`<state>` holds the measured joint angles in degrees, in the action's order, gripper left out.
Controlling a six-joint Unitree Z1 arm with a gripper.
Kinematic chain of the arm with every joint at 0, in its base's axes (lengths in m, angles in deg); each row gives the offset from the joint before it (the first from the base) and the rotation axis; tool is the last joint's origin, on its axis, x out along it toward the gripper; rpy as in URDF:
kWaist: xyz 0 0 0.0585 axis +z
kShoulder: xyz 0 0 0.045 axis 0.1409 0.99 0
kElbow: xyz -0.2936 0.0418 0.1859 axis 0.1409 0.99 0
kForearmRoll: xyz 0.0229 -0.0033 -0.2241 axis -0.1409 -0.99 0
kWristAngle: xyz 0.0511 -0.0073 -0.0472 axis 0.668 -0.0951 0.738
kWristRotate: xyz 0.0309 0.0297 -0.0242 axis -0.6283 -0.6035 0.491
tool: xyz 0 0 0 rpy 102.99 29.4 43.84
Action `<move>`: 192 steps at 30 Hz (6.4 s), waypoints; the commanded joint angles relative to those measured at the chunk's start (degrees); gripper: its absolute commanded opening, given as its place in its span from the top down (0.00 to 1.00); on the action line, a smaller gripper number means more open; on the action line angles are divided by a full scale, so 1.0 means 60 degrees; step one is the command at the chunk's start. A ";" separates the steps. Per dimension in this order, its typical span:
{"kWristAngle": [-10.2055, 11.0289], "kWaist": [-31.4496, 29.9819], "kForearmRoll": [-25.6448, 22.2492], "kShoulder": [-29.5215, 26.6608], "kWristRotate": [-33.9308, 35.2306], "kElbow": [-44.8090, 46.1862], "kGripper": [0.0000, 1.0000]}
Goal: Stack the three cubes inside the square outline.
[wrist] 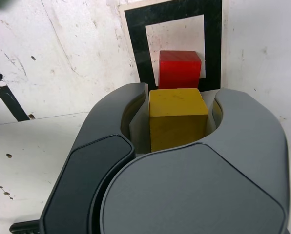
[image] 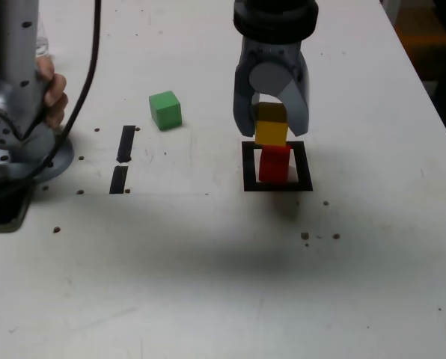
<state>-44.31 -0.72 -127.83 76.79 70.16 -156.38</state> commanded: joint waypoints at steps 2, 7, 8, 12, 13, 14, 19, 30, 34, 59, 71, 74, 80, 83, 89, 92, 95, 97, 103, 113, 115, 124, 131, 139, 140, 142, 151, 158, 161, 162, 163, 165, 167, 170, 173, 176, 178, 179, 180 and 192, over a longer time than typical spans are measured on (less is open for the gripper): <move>-0.0078 -0.0036 0.0176 0.0006 0.0005 0.0117 0.84; -0.0135 -0.0039 0.0417 0.0121 0.0004 0.0288 0.82; -0.0138 -0.0039 0.0455 0.0144 0.0003 0.0311 0.82; -0.0143 -0.0039 0.0578 0.0226 0.0003 0.0386 0.80; -0.0143 -0.0039 0.0614 0.0247 0.0003 0.0407 0.79; -0.0143 -0.0039 0.0657 0.0276 0.0004 0.0432 0.78; -0.0142 -0.0039 0.0765 0.0381 0.0004 0.0484 0.73; -0.0078 -0.0031 0.0933 0.0489 -0.0010 0.0534 0.61; -0.0070 0.0010 0.0921 0.0495 -0.0010 0.0571 0.57; -0.0069 0.0093 0.0928 0.0363 -0.0283 0.0655 0.37; 0.0134 0.0093 0.0575 -0.0205 -0.0288 0.0483 0.34; 0.0305 0.0134 0.0262 -0.0497 -0.0288 0.0361 0.34; 0.0644 0.0392 -0.0621 -0.1205 -0.0289 0.0302 0.31; 0.0716 0.0529 -0.0878 -0.1485 -0.0291 0.0386 0.30; 0.0782 0.0779 -0.1032 -0.1761 -0.0250 0.0730 0.24; 0.0839 0.1091 -0.0988 -0.1910 -0.0062 0.1266 0.23; 0.0897 0.1426 -0.0895 -0.2067 0.0177 0.1847 0.21; 0.0905 0.1598 -0.0834 -0.2138 0.0303 0.2141 0.21; 0.0885 0.2105 -0.0573 -0.2255 0.0590 0.2971 0.20; 0.0814 0.2825 -0.0270 -0.2309 0.0752 0.3812 0.20; 0.0812 0.3044 -0.0150 -0.2331 0.0752 0.4039 0.20; 0.0815 0.3885 0.0317 -0.2291 0.0752 0.4768 0.19; 0.0808 0.4248 0.0679 -0.2049 0.0749 0.5009 0.19; 0.0795 0.4668 0.1102 -0.1720 0.0716 0.5320 0.19; 0.0795 0.4703 0.1140 -0.1684 0.0708 0.5342 0.19; 0.0795 0.4769 0.1244 -0.1587 0.0685 0.5383 0.19; 0.0767 0.4809 0.1807 -0.1332 0.0664 0.5534 0.39; 0.0856 0.4809 0.2259 -0.1321 0.0664 0.5602 0.81; 0.0858 0.4809 0.2278 -0.1329 0.0664 0.5627 0.83; 0.0852 0.4809 0.2268 -0.1330 0.0664 0.5630 0.83; 0.0845 0.4809 0.2255 -0.1333 0.0664 0.5632 0.83; 0.0833 0.4809 0.2201 -0.1349 0.0664 0.5631 0.83; 0.0823 0.4809 0.2139 -0.1377 0.0662 0.5627 0.83; 0.0805 0.4809 0.2035 -0.1446 0.0652 0.5620 0.83; 0.0754 0.4737 0.1827 -0.1675 0.0596 0.5540 0.83; 0.0738 0.4570 0.1493 -0.1908 0.0569 0.5323 0.83; 0.0726 0.4456 0.1247 -0.2028 0.0543 0.5165 0.83; 0.0719 0.4425 0.1179 -0.2058 0.0532 0.5121 0.83; 0.0704 0.4375 0.1081 -0.2102 0.0509 0.5051 0.83; 0.0448 0.3485 -0.0692 -0.2399 -0.0222 0.2983 0.83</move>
<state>-41.54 20.40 -131.97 62.68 68.79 -138.23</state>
